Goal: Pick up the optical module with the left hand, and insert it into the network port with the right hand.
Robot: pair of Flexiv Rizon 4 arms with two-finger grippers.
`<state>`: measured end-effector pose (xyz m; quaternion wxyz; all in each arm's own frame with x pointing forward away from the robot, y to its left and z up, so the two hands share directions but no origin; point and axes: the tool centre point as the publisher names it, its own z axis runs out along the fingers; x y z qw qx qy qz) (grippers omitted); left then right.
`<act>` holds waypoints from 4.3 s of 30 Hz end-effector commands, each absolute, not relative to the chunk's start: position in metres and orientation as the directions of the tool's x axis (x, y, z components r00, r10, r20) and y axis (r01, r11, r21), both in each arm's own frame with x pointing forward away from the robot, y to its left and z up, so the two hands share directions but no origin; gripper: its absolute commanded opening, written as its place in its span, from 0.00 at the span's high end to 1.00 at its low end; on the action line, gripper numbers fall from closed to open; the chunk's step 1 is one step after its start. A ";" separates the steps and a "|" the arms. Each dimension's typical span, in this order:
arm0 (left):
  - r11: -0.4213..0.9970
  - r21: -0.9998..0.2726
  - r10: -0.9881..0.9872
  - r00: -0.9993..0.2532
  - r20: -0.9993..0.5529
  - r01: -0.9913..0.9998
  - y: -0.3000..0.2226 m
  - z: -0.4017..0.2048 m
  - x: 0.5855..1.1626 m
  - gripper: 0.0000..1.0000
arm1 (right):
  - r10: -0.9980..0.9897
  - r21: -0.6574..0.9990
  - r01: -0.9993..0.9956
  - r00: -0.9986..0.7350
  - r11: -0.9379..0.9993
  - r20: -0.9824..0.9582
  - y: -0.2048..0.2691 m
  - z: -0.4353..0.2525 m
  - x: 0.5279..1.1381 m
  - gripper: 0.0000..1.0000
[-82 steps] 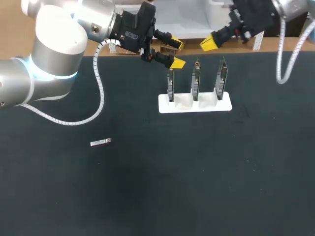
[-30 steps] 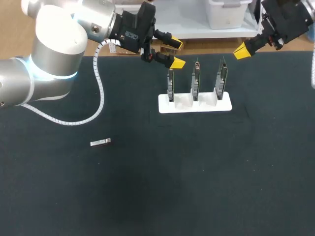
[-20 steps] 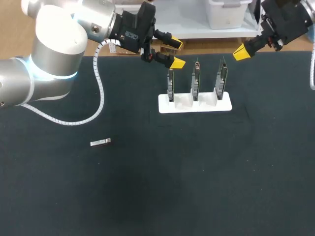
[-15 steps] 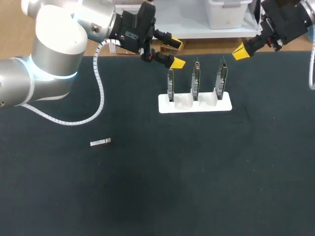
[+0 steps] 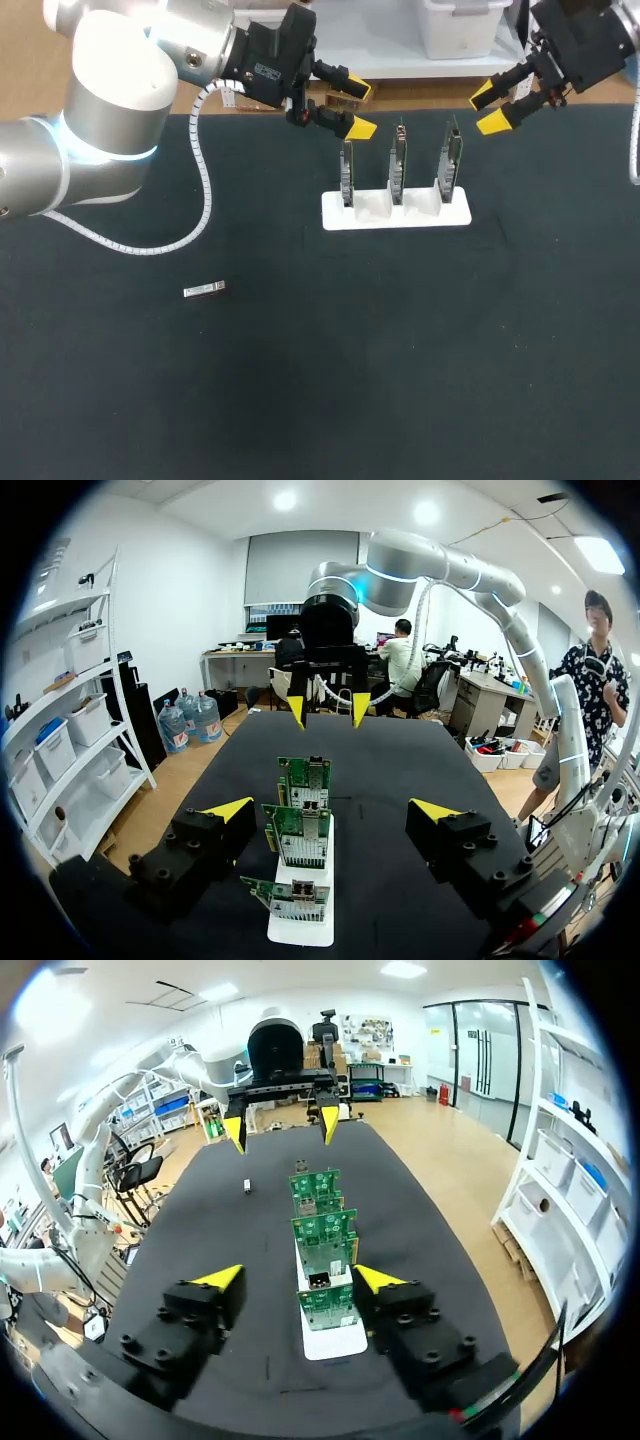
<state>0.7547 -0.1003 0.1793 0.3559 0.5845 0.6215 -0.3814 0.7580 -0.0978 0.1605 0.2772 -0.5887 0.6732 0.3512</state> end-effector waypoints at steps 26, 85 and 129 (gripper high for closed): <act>0.141 0.043 0.662 -0.062 -0.747 0.989 -0.064 0.221 0.735 0.00 | -0.598 0.143 -0.988 -0.153 0.064 -0.787 -0.098 0.161 0.756 0.00; 0.365 -0.122 0.904 -0.383 -0.189 0.923 0.098 0.109 0.606 0.00 | -0.598 0.143 -0.988 -0.153 0.064 -0.787 -0.098 0.161 0.756 0.00; 0.301 0.002 0.954 -0.301 -0.002 0.954 0.144 0.026 0.585 0.00 | -0.598 0.143 -0.988 -0.153 0.064 -0.787 -0.098 0.161 0.756 0.00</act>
